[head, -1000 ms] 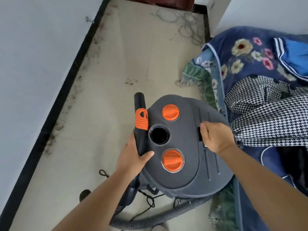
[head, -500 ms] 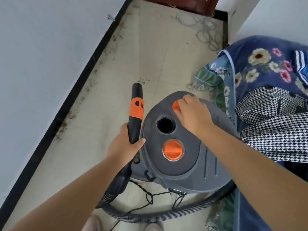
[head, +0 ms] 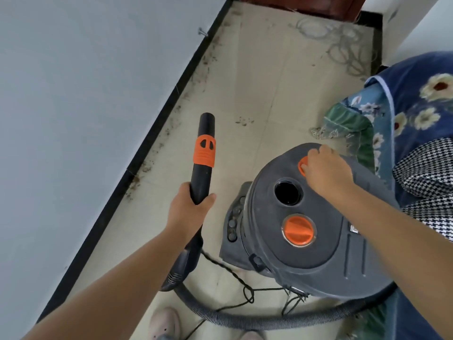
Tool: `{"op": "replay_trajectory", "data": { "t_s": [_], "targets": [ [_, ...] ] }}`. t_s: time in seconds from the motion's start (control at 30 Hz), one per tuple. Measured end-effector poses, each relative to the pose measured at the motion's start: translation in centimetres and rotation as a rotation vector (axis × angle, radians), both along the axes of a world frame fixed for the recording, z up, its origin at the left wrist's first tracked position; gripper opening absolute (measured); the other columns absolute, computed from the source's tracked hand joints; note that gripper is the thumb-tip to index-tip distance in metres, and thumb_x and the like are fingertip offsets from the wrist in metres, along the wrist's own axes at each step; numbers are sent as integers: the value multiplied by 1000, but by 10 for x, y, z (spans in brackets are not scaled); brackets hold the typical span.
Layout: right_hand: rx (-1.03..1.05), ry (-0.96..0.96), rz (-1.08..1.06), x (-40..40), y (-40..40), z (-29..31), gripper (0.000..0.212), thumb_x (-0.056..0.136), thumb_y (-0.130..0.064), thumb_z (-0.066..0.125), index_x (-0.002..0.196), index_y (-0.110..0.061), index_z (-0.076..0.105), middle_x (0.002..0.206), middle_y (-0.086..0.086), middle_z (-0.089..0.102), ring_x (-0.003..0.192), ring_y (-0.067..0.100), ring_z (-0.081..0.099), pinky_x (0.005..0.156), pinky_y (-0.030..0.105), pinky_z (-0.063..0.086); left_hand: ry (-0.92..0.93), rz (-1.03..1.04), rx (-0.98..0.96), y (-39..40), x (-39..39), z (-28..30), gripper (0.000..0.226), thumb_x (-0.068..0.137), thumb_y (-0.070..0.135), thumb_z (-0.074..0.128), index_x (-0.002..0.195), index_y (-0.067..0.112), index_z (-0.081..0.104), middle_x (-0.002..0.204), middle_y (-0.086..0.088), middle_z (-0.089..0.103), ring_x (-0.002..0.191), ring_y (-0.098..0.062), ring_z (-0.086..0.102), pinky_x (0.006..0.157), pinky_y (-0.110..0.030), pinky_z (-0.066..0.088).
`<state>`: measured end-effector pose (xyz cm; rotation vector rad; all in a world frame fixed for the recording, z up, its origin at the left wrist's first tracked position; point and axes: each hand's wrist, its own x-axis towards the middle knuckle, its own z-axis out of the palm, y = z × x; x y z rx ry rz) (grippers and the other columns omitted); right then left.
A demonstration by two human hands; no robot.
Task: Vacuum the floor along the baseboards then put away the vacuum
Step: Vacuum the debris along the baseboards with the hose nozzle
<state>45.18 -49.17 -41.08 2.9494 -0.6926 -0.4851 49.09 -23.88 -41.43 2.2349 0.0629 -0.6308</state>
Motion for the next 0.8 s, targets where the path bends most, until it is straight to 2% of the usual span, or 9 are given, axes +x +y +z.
{"op": "replay_trajectory", "data": {
  "t_s": [0.17,0.3,0.4,0.47,0.53,0.6,0.63,0.73,0.8],
  "targets": [
    [66,80,-93,-7,20,16,35,94,-11,46,125,5,41,127,22,38,117,38,43,89,40,41,-3,27,55,38,21,19,26,89,30,58,101,13,42,82,-7,56,65,-18,54,53,-24,40],
    [7,200,-197,-2,49,18,57,91,-18,49,139,4,27,139,23,31,128,37,34,99,41,36,11,101,33,79,44,28,26,89,29,58,100,13,41,80,-8,56,73,-24,57,61,-29,44],
    [-64,265,-140,12,79,20,46,92,-21,46,134,-4,39,140,19,33,130,36,30,100,41,34,58,89,39,113,67,34,24,89,27,57,101,14,40,76,-4,56,67,-18,57,57,-24,42],
    [-51,284,-38,32,101,19,36,92,-21,43,126,-8,48,132,14,43,125,32,37,96,38,37,86,92,40,139,86,35,25,87,20,59,102,13,41,76,-4,55,64,-16,56,56,-24,42],
    [19,277,55,61,126,18,23,92,-19,41,104,-7,58,112,12,55,111,32,48,87,35,42,89,85,83,168,109,37,29,82,11,61,103,12,40,79,-5,55,65,-15,54,53,-23,38],
    [120,279,93,95,154,18,26,93,-15,38,69,-8,45,77,7,47,85,29,49,70,33,44,93,40,159,200,130,38,34,78,7,62,102,12,39,79,-3,51,65,-13,49,51,-22,33],
    [161,293,105,111,169,18,33,93,-13,37,61,-11,34,68,4,38,75,25,44,60,31,39,104,15,196,217,140,39,34,77,6,62,101,11,38,78,-2,48,65,-12,47,51,-22,32],
    [306,278,136,152,221,15,36,94,-11,36,59,-13,27,62,2,33,58,17,35,47,26,23,147,7,258,265,162,39,35,75,6,63,102,10,41,80,-5,51,69,-17,50,53,-23,34],
    [427,208,125,176,261,16,34,94,-10,36,61,-15,31,63,0,37,66,19,40,47,23,22,167,23,279,294,172,39,35,75,6,64,102,10,42,81,-5,52,71,-18,51,54,-23,36]
  ]
}}
